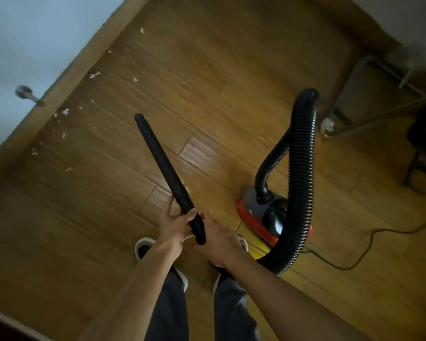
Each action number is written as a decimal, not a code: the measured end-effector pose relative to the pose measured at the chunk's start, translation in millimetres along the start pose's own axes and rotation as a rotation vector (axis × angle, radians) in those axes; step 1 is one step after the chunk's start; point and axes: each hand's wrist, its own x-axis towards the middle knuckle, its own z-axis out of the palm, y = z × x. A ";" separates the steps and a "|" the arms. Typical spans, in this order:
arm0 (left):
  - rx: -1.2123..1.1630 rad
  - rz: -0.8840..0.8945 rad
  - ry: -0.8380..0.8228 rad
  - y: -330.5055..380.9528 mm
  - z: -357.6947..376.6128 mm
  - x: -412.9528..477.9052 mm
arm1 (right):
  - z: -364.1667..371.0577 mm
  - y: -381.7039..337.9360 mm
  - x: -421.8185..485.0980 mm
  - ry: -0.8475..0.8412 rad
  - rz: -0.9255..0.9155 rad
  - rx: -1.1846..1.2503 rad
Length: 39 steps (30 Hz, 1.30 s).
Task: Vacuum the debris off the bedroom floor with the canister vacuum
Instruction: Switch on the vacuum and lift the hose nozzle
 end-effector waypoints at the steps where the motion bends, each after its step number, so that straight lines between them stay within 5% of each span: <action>1: 0.007 -0.006 -0.005 -6.8 9.8 -2.2 | -2.9 11.9 -2.9 -0.001 0.004 -0.011; 8: 0.071 -0.032 -0.015 -48.2 72.4 -14.1 | -55.1 57.8 -51.2 0.021 -0.015 -0.123; 13: 0.162 0.001 -0.018 -68.4 100.6 -15.5 | -135.4 101.2 -150.7 0.085 -0.209 0.455; 16: 0.175 0.008 -0.048 -75.8 110.3 -12.9 | -156.6 164.6 -182.8 0.325 -0.059 0.733; 21: 0.243 0.034 -0.099 -89.7 129.9 -13.2 | -112.2 276.7 -167.6 0.656 0.291 0.687; 39: 0.332 0.048 -0.063 -142.6 161.5 -0.8 | 37.2 369.3 -56.0 0.319 0.534 0.627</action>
